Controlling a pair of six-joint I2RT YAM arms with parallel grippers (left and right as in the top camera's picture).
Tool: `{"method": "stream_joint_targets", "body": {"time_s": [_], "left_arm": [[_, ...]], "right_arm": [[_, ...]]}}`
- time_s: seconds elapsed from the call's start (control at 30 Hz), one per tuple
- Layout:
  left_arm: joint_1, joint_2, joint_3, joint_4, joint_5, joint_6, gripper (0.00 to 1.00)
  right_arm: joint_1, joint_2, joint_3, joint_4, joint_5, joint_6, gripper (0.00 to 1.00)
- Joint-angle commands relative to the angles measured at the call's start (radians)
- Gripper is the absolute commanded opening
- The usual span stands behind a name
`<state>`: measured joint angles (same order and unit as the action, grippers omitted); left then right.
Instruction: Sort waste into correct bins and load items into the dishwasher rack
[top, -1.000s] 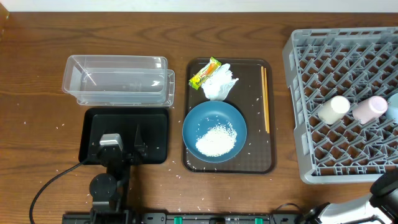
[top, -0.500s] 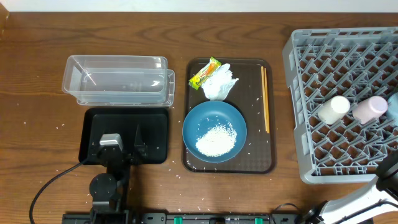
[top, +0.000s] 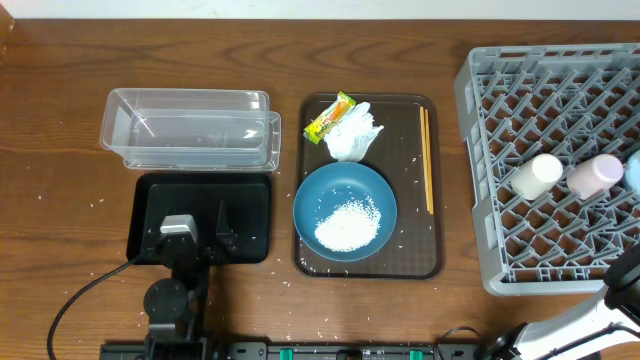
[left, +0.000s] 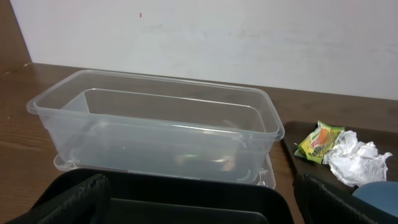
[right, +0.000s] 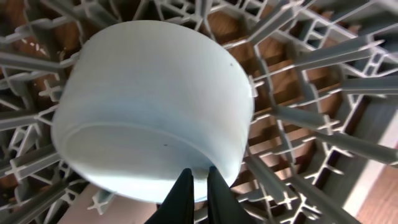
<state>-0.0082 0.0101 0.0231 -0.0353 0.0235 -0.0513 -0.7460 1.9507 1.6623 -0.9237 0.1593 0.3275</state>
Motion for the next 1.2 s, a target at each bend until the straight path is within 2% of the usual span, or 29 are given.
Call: {"method": "stream_joint_targets", "body": {"time_s": [0.0,0.37,0.67,0.97,1.17], "left_arm": [[0.004,-0.006,-0.019,-0.036,-0.012,0.006,0.97],[0.004,-0.006,-0.019,-0.036,-0.012,0.006,0.96],[0.004,-0.006,-0.019,-0.036,-0.012,0.006,0.97],[0.004,-0.006,-0.019,-0.036,-0.012,0.006,0.96],[0.004,-0.006,-0.019,-0.036,-0.012,0.006,0.97]], "right_arm": [[-0.016,-0.022,0.027,-0.003,0.132,-0.010,0.08],[-0.016,-0.023,0.043,-0.031,0.172,0.001,0.11],[-0.014,-0.023,0.045,-0.024,0.090,0.001,0.11],[-0.013,-0.023,0.053,-0.029,-0.018,0.021,0.17],[-0.013,-0.023,0.128,-0.077,-0.067,0.028,0.18]]}}
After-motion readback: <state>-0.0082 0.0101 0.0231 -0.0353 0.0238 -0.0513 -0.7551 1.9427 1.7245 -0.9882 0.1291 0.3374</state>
